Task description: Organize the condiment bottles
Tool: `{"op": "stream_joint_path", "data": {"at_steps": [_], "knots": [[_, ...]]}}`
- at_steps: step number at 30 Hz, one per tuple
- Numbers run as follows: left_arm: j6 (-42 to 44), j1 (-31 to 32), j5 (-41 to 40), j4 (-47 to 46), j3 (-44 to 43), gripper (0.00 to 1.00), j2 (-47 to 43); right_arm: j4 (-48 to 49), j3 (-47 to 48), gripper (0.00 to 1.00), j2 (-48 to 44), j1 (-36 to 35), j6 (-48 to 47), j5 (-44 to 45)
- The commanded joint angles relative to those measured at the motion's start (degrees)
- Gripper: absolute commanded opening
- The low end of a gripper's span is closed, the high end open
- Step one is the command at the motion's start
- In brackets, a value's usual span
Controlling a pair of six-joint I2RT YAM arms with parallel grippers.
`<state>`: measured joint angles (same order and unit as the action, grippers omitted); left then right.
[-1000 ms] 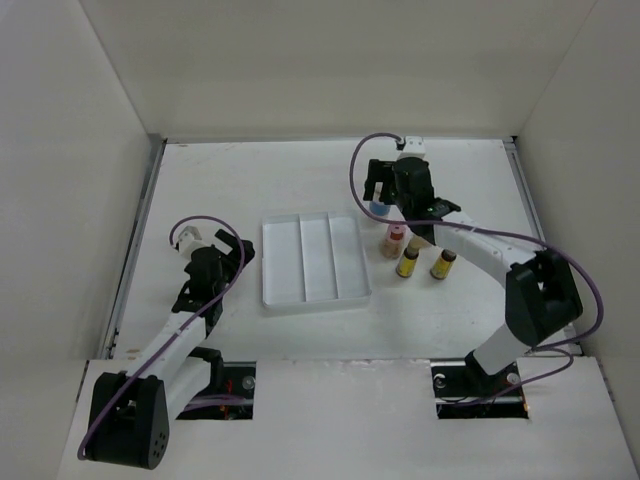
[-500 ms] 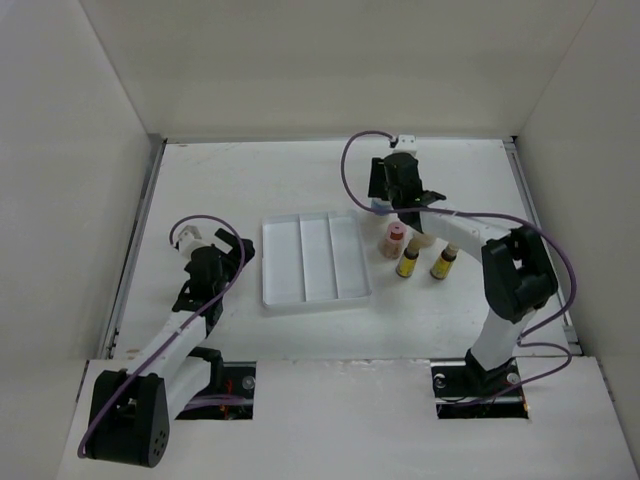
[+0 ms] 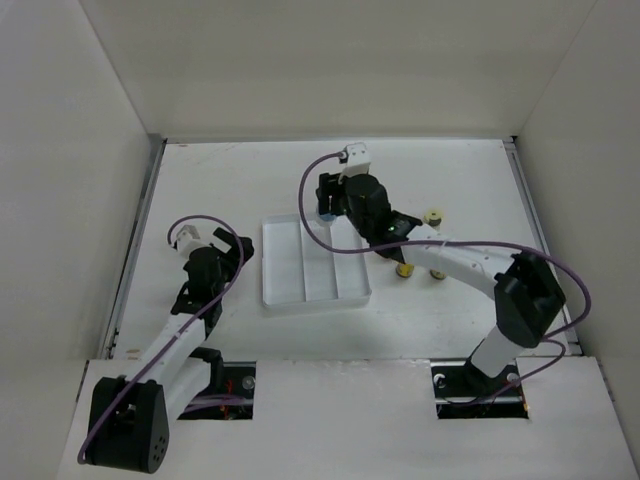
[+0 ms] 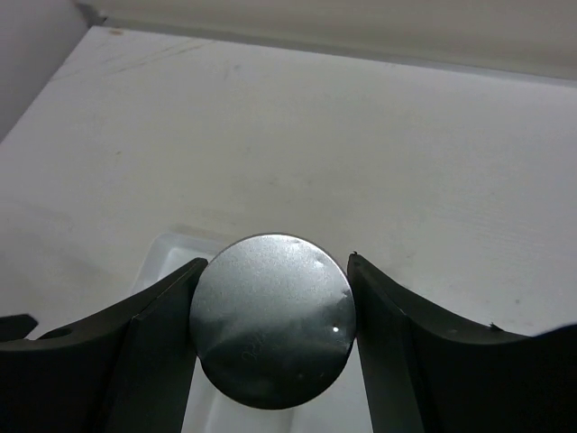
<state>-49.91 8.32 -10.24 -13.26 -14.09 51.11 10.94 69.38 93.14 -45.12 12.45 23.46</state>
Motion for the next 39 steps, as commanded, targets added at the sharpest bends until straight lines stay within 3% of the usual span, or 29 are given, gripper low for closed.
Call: {"op": "stream_joint_path", "data": {"at_steps": [1,9,15,19,25,30,34,39], "knots": [[0.2,-0.2,-0.1,-1.3,0.0,1.0,-1.6,5.5,5.6,0.51,3.0,-0.9,1.1,-1.5],[0.6,-0.9,0.0,-1.2,0.6,1.0,-2.6,5.1,8.4,0.54,11.3,-1.9,1.6,-0.8],[0.5,-0.9,0.4,-1.7,0.2,1.0,-1.3,4.9,7.1,0.78,10.6,-2.2,2.1,-0.4],[0.6,-1.1,0.5,-1.4,-0.1,1.0,-1.3,4.4,2.3,0.91,1.7,-2.6,1.4,1.2],[0.4,-1.1,0.6,-1.2,0.2,1.0,-2.2,3.7,-14.9,0.89,-18.3,-0.5,3.5,6.9],[0.1,-0.5,0.3,-2.0,0.5,1.0,-1.8,-5.6,-27.0,0.71,-32.0,4.2,8.7,11.2],[0.1,0.0,0.2,-2.0,0.2,1.0,-1.8,-10.5,-31.5,0.68,-36.2,6.5,11.0,11.6],[0.2,0.3,0.0,-1.4,-0.3,1.0,-2.2,-12.2,-32.5,0.69,-34.8,7.7,11.7,10.9]]}}
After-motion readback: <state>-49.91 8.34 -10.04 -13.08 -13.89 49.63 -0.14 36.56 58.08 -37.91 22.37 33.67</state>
